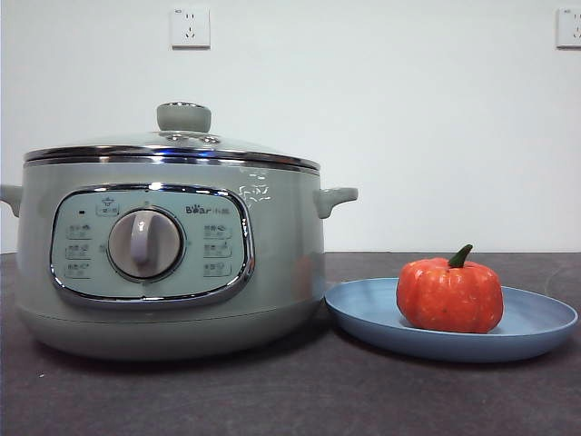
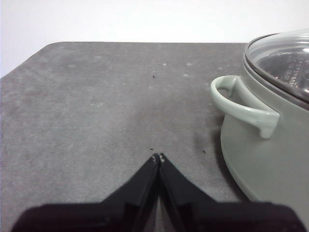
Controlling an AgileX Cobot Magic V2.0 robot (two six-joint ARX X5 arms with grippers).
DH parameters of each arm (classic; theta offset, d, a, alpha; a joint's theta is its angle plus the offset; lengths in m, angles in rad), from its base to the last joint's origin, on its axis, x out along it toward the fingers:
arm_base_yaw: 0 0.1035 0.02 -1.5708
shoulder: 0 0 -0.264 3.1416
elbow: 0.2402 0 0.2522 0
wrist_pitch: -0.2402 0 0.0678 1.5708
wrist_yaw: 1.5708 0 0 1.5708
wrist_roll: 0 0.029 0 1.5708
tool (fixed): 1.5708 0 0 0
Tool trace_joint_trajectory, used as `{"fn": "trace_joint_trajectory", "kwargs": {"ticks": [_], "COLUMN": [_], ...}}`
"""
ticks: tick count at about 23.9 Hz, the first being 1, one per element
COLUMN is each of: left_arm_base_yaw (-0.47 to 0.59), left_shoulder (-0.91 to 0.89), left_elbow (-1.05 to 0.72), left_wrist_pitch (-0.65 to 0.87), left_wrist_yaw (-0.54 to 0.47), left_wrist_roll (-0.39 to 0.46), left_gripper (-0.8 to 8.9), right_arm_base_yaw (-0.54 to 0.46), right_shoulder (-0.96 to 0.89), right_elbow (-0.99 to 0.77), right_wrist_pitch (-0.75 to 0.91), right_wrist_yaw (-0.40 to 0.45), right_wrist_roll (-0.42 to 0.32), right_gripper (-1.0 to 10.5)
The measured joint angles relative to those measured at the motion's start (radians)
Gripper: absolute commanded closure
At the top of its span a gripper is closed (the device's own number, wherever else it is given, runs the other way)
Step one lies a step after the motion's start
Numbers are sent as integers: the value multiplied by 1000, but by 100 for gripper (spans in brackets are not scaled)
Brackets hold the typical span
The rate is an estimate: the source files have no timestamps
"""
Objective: Take the pumpkin out from the steamer,put the pumpkin in the blue plate,close the lid
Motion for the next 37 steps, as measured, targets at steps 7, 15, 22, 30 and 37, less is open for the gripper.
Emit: {"fn": "trace_joint_trajectory", "kwargs": {"ticks": [7,15,22,30,37], "left_arm_base_yaw": [0,0,0,0,0], "left_shoulder": [0,0,0,0,0], "left_elbow": [0,0,0,0,0], "left_wrist_pitch": [0,0,0,0,0], "left_wrist_yaw": [0,0,0,0,0], "left_wrist_roll": [0,0,0,0,0], "left_gripper": [816,816,816,816,816], "right_arm_base_yaw": [-206,-386,-387,-387,-387], "right_shoulder": [-250,-496,-509,-510,-510], "right_elbow": [-62,-454,-540,-540,-540], "right_wrist_pitch": [72,388,369,368,368], "right_wrist_yaw": [26,-309,-331,-331,-331], "right_wrist_roll": [-10,-10,-10,-11,-14], "right_gripper": [946,946,946,946,946]}}
